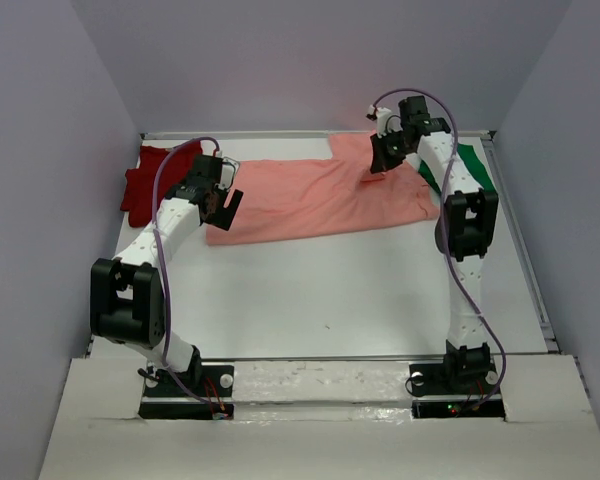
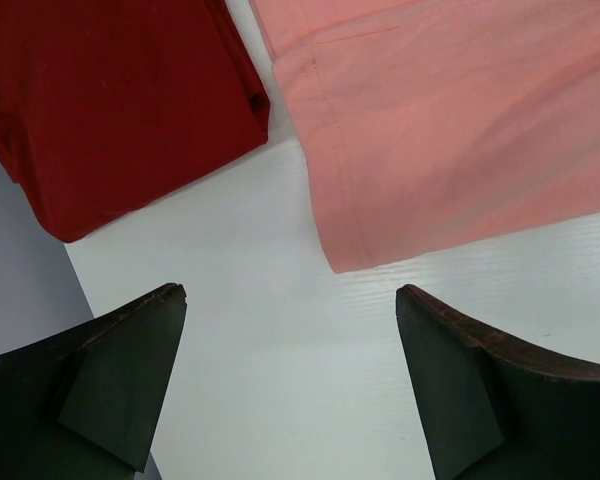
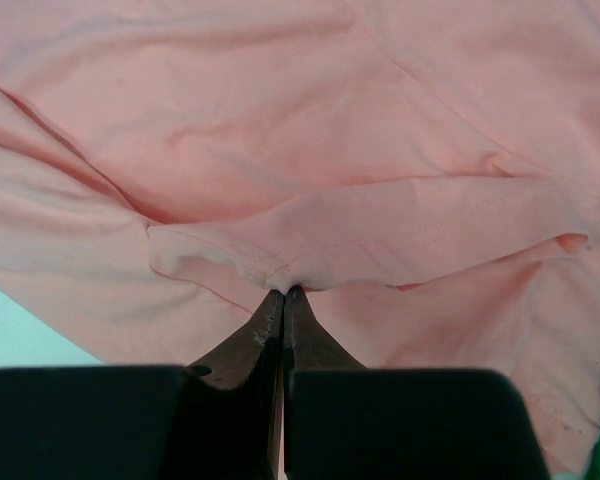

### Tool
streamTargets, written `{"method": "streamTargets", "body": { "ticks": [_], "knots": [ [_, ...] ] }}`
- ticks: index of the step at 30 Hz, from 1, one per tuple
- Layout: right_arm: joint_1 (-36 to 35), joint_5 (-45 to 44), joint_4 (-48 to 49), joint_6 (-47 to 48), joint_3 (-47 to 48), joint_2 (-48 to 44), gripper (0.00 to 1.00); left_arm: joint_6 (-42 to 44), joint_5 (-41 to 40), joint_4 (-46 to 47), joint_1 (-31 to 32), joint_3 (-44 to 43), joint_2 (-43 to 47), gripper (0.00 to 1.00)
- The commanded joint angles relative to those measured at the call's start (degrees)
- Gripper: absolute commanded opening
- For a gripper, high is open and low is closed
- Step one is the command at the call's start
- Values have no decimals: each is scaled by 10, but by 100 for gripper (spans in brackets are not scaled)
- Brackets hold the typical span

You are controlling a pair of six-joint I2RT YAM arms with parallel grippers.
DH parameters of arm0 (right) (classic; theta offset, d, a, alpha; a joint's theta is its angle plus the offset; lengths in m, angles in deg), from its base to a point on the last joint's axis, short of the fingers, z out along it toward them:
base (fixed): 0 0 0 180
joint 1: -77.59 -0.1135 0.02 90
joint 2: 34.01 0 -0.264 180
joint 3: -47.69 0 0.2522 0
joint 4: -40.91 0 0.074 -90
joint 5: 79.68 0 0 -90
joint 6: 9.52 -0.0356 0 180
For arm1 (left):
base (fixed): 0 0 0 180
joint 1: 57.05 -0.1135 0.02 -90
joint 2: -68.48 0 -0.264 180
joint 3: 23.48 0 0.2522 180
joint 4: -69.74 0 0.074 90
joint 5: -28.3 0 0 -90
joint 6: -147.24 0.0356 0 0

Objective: Fold and stack the t-shirts
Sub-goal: Fold the flattened tshirt in 1/3 of the way

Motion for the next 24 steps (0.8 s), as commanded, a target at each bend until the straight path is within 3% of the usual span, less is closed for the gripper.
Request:
{"method": "streamTargets", "body": {
  "ticks": [1, 24],
  "knots": [
    [-8, 33, 20, 12, 21, 16, 0, 3, -3, -3, -2, 4, 25, 99],
    [-34, 94, 99, 54, 17, 45, 0, 5, -11, -6, -2, 12, 9, 99]
  ]
}}
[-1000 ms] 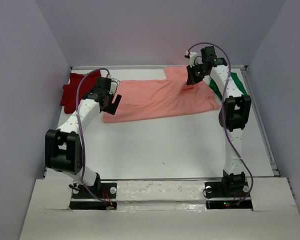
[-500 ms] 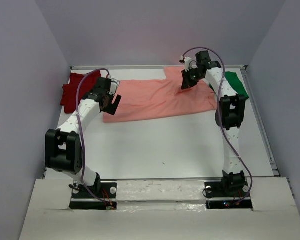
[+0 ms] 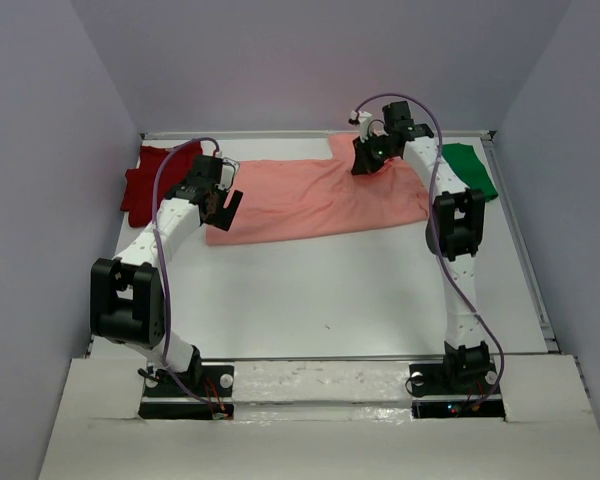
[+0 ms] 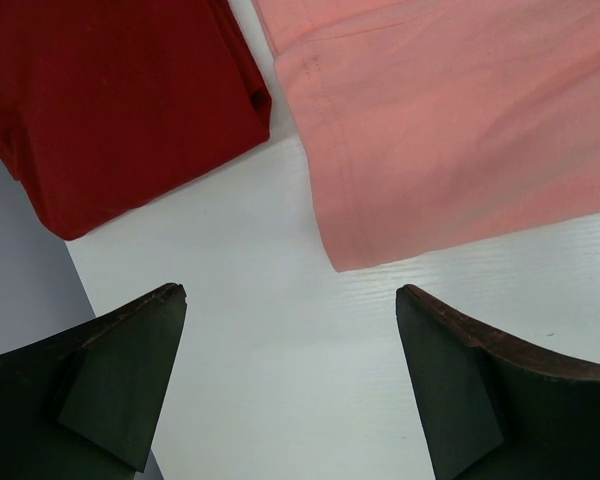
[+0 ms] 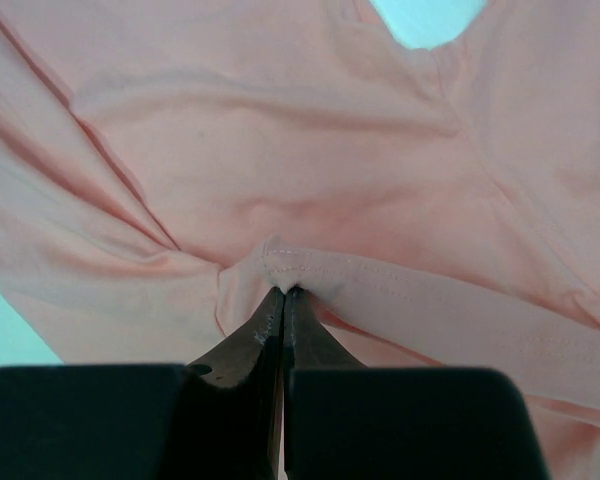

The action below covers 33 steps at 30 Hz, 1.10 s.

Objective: Fold and stack the t-shirts
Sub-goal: Fold the flattened tshirt in 1/3 of the way

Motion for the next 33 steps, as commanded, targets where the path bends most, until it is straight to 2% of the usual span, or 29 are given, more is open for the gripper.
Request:
{"method": "streamTargets", "body": {
  "ticks": [1, 9, 10, 11, 12, 13, 14, 15, 23, 29, 32, 33],
  "knots": [
    [-3, 21, 48, 19, 18, 14, 0, 5, -8, -6, -2, 12, 9, 99],
    [-3, 11, 55, 35, 35, 35, 1, 7, -13, -8, -2, 18, 7, 99],
    [-3, 10, 57, 38, 36, 36, 12, 7, -12, -8, -2, 19, 7, 99],
    [-3, 7, 58, 44, 38, 41, 37, 8, -12, -8, -2, 19, 7, 99],
    [-3, 5, 57, 44, 41, 44, 44, 8, -13, -9, -2, 20, 7, 99],
    [-3, 4, 57, 45, 49, 48, 63, 9, -14, -9, -2, 21, 6, 99],
    [-3, -3, 58, 44, 53, 56, 87, 8, -15, -9, -2, 21, 5, 99],
    [-3, -10, 66, 36, 58, 60, 100, 8, -14, -9, -2, 22, 4, 99],
    [-3, -15, 70, 27, 96, 71, 100, 9, -13, -15, -2, 21, 3, 99],
    [-3, -47, 86, 41, 43, 7, 100, 8, -1, -17, -2, 17, 7, 99],
    [-3, -90, 88, 36, 10, -41, 100, 8, 0, -20, -2, 13, 18, 99],
    [-3, -128, 89, 33, -3, -55, 100, 5, 1, -20, -2, 11, 22, 99]
  ]
}}
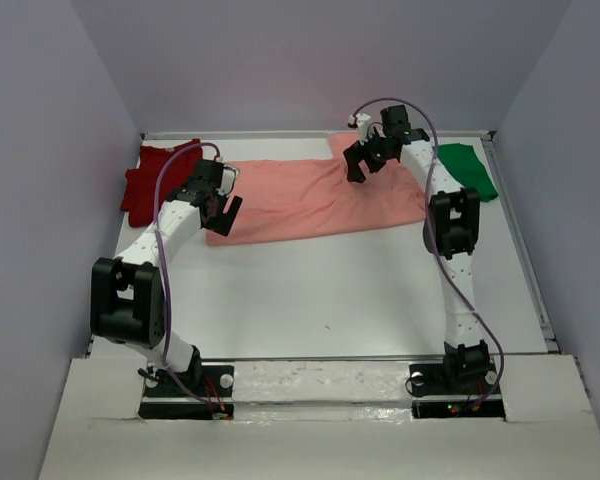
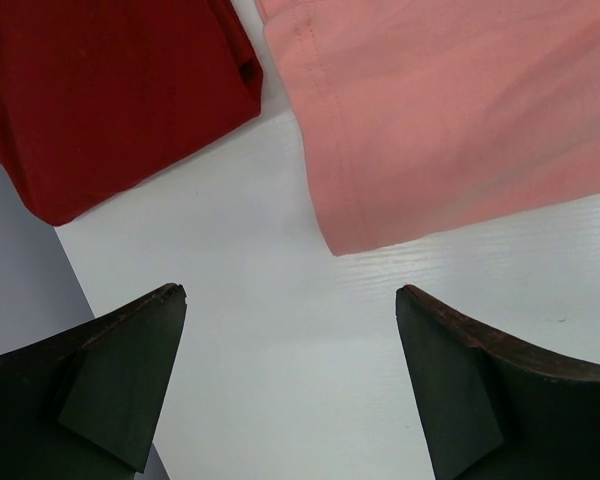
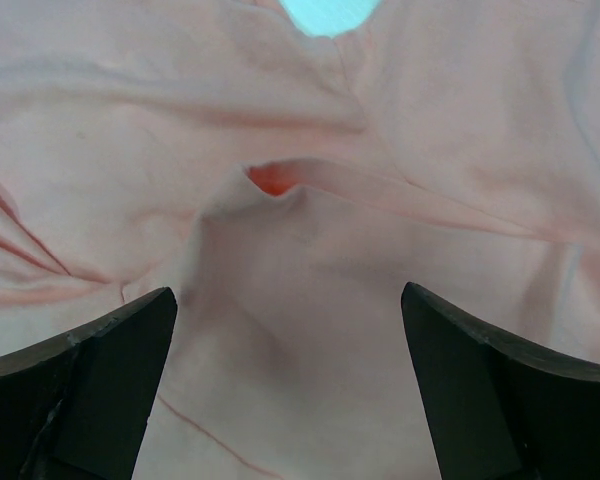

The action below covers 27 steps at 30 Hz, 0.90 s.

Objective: Fold and stack the t-shirts
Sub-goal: Fold the flattened tshirt in 1/3 of the way

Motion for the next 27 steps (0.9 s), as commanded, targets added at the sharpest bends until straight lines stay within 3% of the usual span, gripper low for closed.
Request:
{"method": "streamTargets", "body": {
  "ticks": [1, 2, 5, 7, 10, 16, 27],
  "knots": [
    [-3, -103, 38, -4, -41, -120, 100, 2, 21, -13, -2, -5, 27, 99],
    [-3, -159, 43, -8, -81, -157, 100, 3, 39, -13, -2, -7, 36, 99],
    [-3, -257, 76, -6, -189, -220, 100, 22, 219, -23, -2, 4, 63, 99],
    [3, -279, 100, -6, -242, -281, 100, 27, 271, -29, -1, 10, 66, 99],
    [10, -329, 96, -18, -315, -336, 100, 23, 210, -32, -1, 19, 55, 99],
    [59, -352, 82, -73, -477, -422, 100, 34, 199, -55, -2, 31, -3, 99],
    [142, -336, 63, -84, -534, -415, 98, 44, 157, -38, -27, 55, -36, 99]
  ]
}}
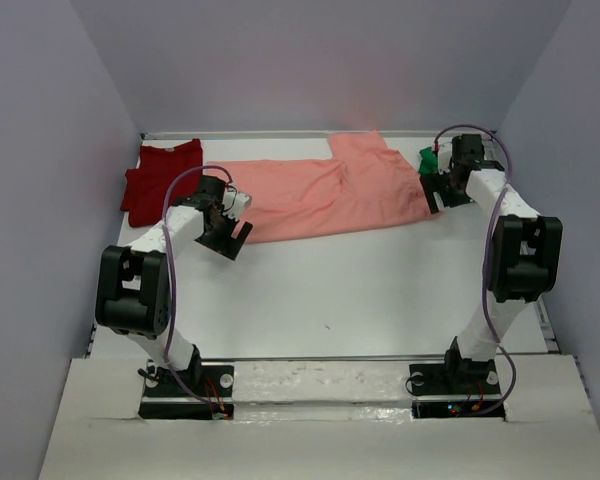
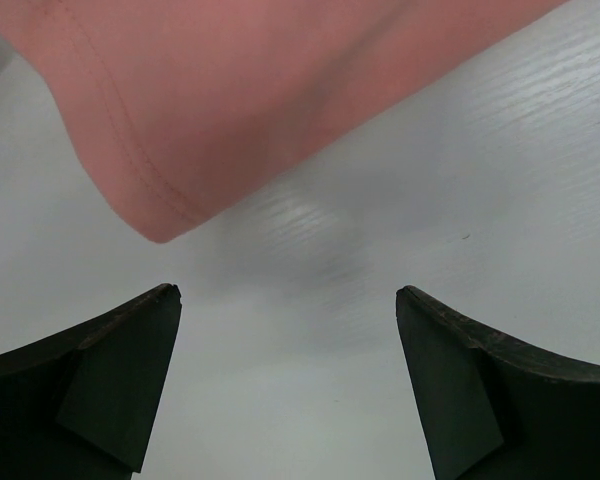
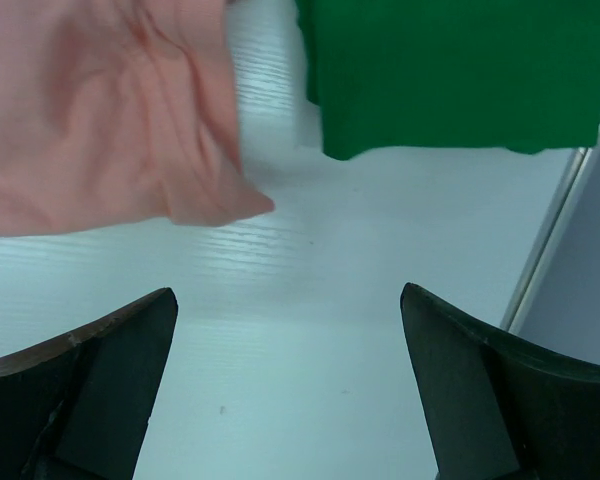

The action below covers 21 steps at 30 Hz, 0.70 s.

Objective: Fold and stack the t-shirts
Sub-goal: Fold the flattened tshirt in 1/3 of the way

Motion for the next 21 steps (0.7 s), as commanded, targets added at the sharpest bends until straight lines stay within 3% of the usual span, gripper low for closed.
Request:
{"method": "streamTargets", "body": {
  "ticks": [1, 10, 21],
  "knots": [
    [17, 5, 7, -7, -7, -11, 98, 12, -15, -4, -19, -2, -1, 99],
    [39, 28, 12, 3, -25, 8, 95, 30, -33, 4, -47, -18, -3, 99],
    [39, 62, 7, -10, -3, 58, 89, 44, 9, 22, -81, -43, -44, 99]
  ]
}}
